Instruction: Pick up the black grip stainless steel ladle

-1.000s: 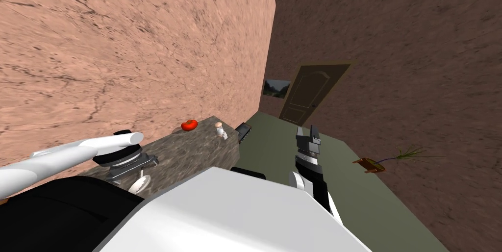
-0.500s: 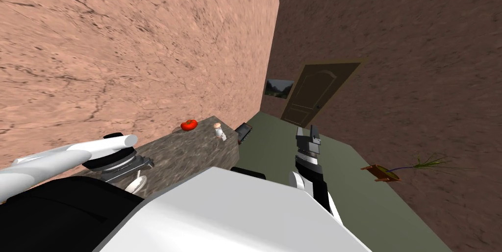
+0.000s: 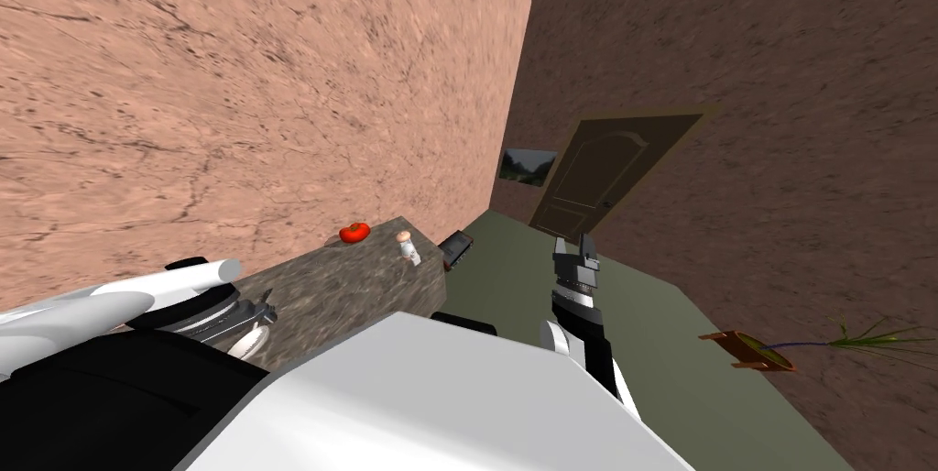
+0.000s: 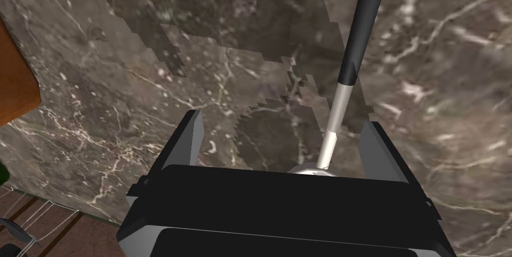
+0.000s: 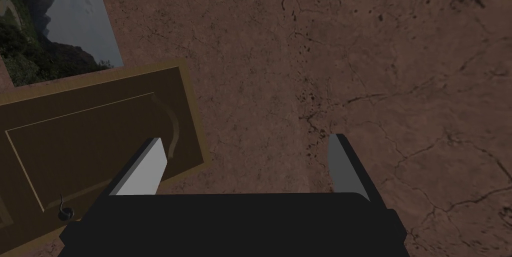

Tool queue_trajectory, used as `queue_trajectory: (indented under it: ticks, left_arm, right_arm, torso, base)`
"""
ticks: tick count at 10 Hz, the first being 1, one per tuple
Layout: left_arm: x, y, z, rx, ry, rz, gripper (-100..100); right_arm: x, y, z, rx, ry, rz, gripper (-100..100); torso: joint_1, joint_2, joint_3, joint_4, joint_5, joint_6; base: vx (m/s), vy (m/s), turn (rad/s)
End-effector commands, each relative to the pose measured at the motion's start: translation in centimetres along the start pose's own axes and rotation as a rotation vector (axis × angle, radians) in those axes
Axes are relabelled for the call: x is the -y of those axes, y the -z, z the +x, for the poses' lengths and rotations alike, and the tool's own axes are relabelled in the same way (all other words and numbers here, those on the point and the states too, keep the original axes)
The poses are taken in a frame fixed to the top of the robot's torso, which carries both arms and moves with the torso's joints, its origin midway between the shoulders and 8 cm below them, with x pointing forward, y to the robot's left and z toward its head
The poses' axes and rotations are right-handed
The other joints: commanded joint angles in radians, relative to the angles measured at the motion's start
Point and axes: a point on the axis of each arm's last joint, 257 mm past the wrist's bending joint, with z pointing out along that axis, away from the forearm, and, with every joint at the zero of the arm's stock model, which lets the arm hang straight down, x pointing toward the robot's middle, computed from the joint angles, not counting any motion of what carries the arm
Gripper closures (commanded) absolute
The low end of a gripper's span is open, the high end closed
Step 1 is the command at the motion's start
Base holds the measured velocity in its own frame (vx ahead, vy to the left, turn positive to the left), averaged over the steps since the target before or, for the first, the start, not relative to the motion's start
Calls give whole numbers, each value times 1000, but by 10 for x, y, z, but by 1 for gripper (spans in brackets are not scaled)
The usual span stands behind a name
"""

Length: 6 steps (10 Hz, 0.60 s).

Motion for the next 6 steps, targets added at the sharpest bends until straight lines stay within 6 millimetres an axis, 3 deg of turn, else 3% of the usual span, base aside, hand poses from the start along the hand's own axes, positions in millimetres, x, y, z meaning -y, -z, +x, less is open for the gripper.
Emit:
queue_trajectory:
  ticks: [1,2,5,6]
  left_arm:
    - [6,-2,0,0,-22,2,-100]
    - [15,-8,-2,1,-13,4,-100]
    - [15,-7,-2,-1,-33,4,-100]
    - [16,-7,-2,0,-36,4,100]
  right_arm:
    - [0,0,0,0,0,0,0]
    - [0,0,0,0,0,0,0]
    - [0,0,0,0,0,0,0]
    - [0,0,0,0,0,0,0]
  torso:
    - [0,0,0,0,0,0]
    - [1,1,0,0,0,1]
    - [2,1,0,-1,2,-1]
    - [3,2,1,0,3,-1]
  base:
    - [32,-32,91]
    - [50,-40,83]
    - [42,-29,32]
    - [0,0,0]
